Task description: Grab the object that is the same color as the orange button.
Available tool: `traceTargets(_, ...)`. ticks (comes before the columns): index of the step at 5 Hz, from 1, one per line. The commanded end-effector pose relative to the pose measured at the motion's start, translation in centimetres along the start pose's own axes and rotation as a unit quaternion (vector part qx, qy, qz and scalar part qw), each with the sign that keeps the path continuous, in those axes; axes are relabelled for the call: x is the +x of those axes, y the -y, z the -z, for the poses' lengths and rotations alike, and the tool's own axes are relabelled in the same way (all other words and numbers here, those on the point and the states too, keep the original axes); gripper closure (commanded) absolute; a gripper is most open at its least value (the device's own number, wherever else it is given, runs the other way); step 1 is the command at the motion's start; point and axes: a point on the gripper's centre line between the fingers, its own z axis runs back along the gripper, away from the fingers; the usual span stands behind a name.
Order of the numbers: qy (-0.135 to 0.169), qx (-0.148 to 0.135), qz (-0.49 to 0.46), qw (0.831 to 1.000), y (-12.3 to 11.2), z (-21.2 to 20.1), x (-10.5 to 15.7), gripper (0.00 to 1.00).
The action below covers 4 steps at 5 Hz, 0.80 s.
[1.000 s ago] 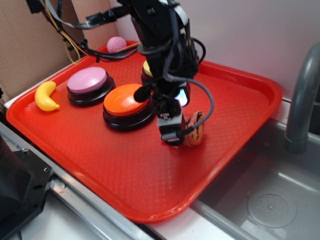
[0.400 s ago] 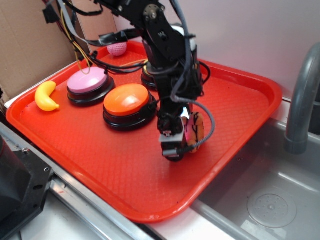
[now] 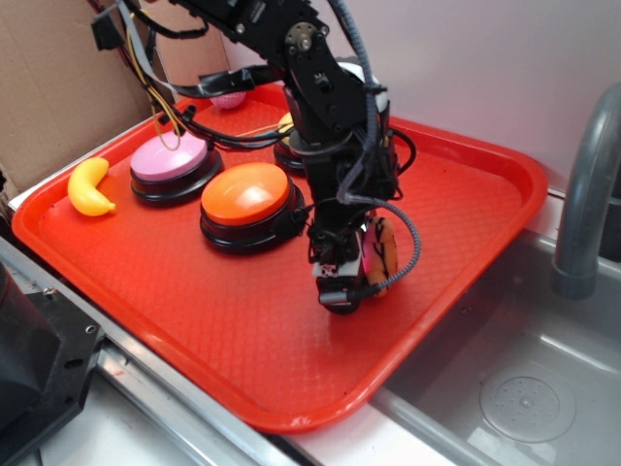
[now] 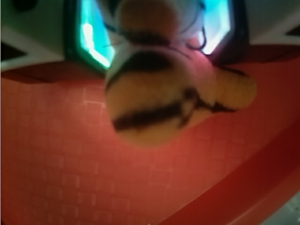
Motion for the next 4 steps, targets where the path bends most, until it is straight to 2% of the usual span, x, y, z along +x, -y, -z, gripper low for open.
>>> traceTargets(1, 0.037, 0.019, -0.073, 0.996, -1.1, -4.9, 0.4, 1.0)
traceTargets(2, 0.004, 0.055, -0.142, 0.988, -1.8, -8.2, -0.6, 1.0)
traceTargets(3, -0.015, 0.083, -0.212, 0.974, -2.2, -11.2, -2.7, 1.0)
traceTargets(4, -0.02, 0.088, -0.273, 0.958, -2.4, -13.5, -5.2, 1.0)
